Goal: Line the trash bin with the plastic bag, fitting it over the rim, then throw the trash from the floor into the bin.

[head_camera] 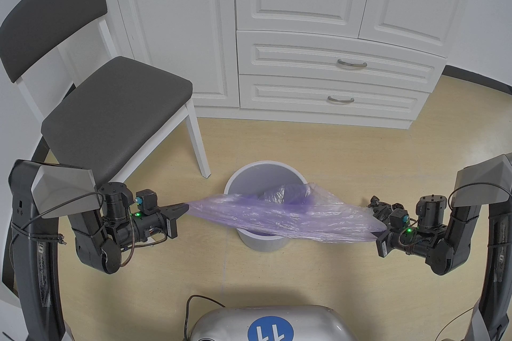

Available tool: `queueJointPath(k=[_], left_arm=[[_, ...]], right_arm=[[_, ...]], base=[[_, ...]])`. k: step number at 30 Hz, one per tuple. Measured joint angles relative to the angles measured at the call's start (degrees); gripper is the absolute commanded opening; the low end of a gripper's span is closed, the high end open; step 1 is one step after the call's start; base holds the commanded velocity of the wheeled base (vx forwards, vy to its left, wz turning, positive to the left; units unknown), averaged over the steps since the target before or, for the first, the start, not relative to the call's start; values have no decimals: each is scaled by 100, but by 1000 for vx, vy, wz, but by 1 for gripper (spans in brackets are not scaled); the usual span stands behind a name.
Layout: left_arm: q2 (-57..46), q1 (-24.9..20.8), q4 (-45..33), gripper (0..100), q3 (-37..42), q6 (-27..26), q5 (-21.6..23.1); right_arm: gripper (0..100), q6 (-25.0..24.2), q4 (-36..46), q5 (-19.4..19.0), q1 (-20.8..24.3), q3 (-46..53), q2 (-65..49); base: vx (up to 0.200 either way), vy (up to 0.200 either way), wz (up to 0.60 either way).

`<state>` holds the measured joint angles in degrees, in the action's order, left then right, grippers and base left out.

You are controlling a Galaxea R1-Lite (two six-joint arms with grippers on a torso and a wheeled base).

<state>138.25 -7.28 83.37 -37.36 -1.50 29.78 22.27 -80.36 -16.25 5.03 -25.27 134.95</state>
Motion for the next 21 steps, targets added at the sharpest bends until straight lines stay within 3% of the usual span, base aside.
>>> queueJointPath(k=[21], left_arm=[[328, -134, -271, 0, -48, -482, -123]], right_arm=[[0, 13, -52, 110, 477, -102, 422]], base=[[0, 0, 0]])
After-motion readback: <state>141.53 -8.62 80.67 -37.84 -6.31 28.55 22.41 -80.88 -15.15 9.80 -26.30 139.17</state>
